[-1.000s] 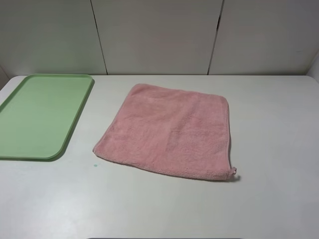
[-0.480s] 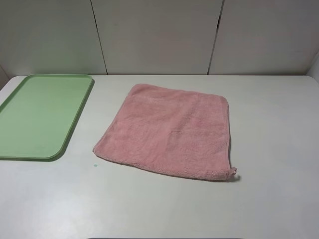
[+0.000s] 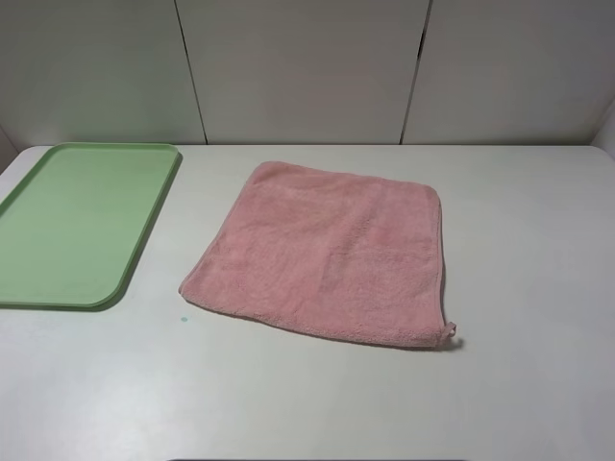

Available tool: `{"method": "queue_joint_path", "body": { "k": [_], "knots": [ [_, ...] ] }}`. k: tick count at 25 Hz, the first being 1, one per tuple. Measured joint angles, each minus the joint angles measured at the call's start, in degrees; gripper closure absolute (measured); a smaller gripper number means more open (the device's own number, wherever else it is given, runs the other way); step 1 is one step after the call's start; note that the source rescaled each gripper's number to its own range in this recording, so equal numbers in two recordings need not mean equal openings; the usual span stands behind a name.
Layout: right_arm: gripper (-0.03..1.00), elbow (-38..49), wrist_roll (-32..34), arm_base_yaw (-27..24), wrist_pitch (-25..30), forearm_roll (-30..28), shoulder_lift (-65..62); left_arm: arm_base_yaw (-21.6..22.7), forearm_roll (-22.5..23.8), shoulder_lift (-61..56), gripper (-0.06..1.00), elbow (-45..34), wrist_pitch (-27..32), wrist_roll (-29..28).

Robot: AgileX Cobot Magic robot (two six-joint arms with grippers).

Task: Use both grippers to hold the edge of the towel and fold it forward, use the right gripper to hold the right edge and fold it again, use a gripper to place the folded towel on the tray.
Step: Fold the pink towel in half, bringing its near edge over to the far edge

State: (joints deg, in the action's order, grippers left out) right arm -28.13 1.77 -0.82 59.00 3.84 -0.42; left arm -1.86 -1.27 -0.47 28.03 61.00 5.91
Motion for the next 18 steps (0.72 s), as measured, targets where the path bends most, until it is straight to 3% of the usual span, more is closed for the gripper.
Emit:
{"method": "queue_joint_path", "body": {
  "k": [18],
  "knots": [
    [-0.03,0.00,0.00,0.00,0.00,0.00,0.00,0.00,0.00,0.00,-0.06,0.00,0.00,0.00]
  ]
}}
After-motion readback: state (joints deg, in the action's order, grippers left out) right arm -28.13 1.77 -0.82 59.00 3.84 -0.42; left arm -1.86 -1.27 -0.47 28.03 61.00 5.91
